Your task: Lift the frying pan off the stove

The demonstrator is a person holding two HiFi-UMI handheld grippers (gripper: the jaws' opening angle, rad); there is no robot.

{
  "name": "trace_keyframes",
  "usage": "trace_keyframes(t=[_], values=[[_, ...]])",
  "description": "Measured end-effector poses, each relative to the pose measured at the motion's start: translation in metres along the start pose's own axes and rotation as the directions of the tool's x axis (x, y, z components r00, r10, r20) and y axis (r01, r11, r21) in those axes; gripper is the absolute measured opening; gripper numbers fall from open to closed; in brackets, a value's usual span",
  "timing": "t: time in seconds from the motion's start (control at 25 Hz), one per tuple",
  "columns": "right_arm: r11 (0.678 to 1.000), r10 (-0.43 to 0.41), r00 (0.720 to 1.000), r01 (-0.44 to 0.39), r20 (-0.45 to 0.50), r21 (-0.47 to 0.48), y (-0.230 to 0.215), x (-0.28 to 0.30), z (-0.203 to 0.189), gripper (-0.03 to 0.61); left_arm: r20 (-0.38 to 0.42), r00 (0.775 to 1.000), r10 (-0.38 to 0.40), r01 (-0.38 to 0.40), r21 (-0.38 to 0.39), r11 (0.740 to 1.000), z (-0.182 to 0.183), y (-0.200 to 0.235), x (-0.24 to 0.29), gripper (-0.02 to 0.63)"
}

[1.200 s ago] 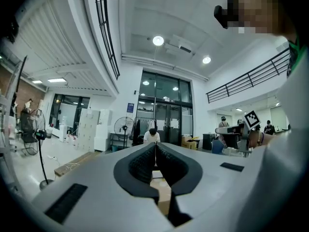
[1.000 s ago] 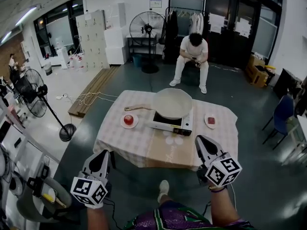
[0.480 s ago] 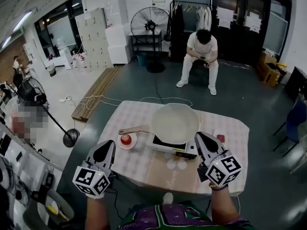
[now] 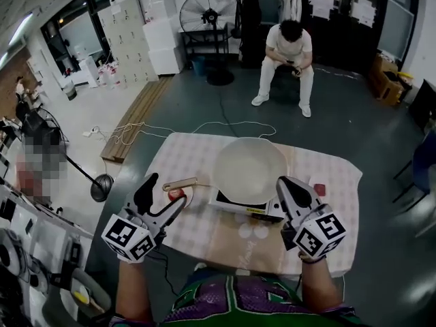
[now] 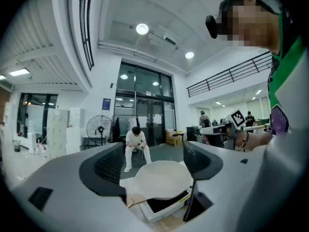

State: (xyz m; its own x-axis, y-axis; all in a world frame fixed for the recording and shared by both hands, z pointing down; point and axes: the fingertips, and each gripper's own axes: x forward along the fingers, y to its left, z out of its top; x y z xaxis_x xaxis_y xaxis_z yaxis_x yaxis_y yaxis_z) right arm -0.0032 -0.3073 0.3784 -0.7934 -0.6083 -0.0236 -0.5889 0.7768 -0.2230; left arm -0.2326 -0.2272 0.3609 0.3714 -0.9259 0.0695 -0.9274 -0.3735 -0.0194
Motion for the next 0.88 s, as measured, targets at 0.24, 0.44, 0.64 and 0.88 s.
trace_keyframes(t=[0.24,0.44,0.64,0.88], values=[[1.000,0.003,1.000,-0.003,-0.015,0.004,-0.009,0.009,-0.012,0.008,-0.239,0.964,-0.121,0.171,0.204,0.964,-0.039,0.006,0.051,0.426],[1.000,-0.011,0.999,0.010,-0.040,-0.005,-0.017,0.023,-0.035,0.008,-0.443,0.878,-0.180,0.310,0.240,0.920,-0.101,0.021,0.086,0.425],[0.999,-0.050,0.997,0.050,-0.061,-0.006,-0.027,0.035,-0.051,0.008,-0.575,0.795,-0.195,0.382,0.225,0.896,-0.158,0.048,0.111,0.426],[0.995,-0.096,0.992,0.096,-0.082,0.000,-0.032,0.042,-0.064,0.008,-0.689,0.693,-0.213,0.463,0.198,0.864,-0.208,0.063,0.131,0.425]])
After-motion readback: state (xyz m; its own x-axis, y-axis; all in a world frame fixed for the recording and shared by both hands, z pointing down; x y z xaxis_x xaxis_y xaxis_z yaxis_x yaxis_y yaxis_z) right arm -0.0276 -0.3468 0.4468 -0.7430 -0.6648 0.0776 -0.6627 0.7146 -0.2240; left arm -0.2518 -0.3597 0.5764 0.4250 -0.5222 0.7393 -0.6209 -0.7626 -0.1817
